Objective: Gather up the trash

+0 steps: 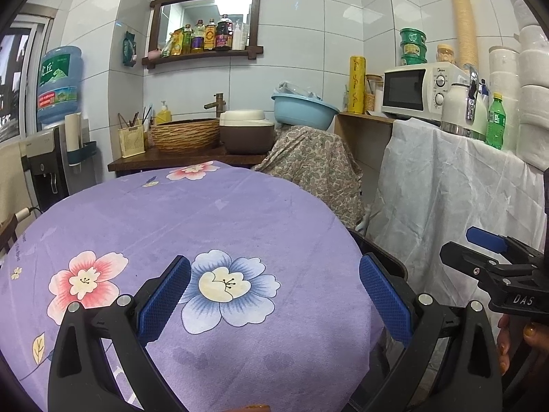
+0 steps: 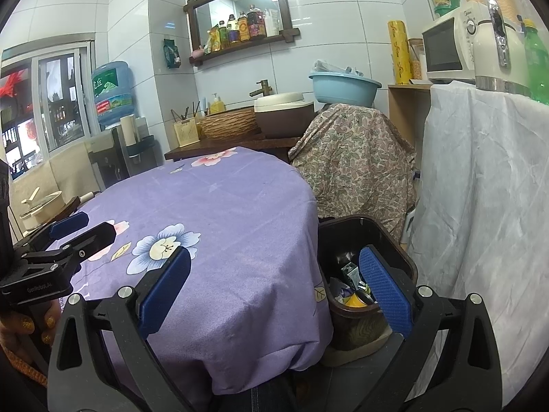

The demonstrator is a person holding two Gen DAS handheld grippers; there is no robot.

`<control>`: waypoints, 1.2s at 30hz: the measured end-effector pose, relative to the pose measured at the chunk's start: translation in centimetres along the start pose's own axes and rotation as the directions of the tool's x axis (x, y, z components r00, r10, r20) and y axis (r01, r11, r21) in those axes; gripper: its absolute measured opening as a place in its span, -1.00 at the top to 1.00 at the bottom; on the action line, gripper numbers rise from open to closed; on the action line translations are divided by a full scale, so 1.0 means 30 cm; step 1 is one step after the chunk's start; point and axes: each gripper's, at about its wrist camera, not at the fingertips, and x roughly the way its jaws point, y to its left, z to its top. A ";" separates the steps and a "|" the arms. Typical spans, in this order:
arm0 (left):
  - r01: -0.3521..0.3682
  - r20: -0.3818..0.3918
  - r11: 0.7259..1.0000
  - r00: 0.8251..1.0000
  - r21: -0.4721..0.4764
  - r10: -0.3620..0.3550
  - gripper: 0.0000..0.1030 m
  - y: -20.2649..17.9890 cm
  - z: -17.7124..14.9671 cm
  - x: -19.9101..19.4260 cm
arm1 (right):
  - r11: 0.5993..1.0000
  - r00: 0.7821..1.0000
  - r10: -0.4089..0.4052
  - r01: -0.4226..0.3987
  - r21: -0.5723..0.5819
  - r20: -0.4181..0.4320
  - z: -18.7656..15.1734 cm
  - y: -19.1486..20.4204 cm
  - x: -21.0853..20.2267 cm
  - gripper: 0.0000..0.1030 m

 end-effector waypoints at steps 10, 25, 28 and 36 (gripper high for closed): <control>-0.007 0.008 1.000 1.000 -0.004 0.008 -0.89 0.003 -0.003 -0.002 | 1.000 1.000 0.001 -0.001 0.001 -0.001 -0.001 -0.002 0.000 -0.89; -0.009 0.008 1.000 1.000 -0.007 0.009 -0.89 0.007 -0.002 -0.002 | 1.000 1.000 0.003 -0.003 0.000 -0.004 -0.001 -0.001 -0.001 -0.89; -0.012 0.008 1.000 1.000 -0.006 0.012 -0.89 0.006 -0.003 -0.001 | 1.000 1.000 0.002 -0.002 0.001 -0.004 0.001 -0.001 0.001 -0.89; -0.008 0.009 1.000 1.000 -0.007 0.008 -0.89 0.006 -0.002 -0.001 | 1.000 1.000 0.004 -0.004 0.000 -0.007 0.000 -0.005 0.005 -0.89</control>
